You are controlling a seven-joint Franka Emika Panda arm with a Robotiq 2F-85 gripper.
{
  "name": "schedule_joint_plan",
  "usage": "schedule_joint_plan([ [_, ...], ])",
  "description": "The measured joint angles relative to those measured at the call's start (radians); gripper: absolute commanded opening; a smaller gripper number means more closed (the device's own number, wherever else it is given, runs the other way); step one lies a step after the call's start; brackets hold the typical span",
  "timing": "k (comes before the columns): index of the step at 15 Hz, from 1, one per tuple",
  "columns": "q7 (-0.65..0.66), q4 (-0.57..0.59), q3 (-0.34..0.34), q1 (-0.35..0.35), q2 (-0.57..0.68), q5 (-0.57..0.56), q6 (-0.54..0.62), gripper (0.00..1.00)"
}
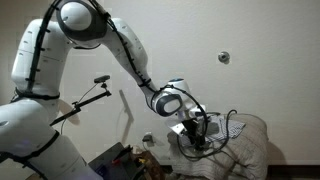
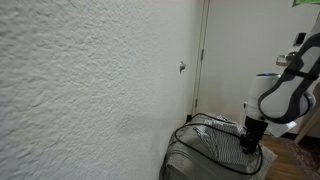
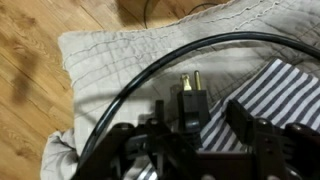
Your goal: Tie a knot using the black cable
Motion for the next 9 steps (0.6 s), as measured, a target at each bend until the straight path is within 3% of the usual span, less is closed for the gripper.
schedule_joint_plan([
  [3, 0.0, 0.001, -0.004, 0.003, 0.0, 0.0, -0.001, 0.74],
  [9, 0.0, 0.001, -0.016, 0.011, -0.002, 0.0, -0.001, 0.69],
])
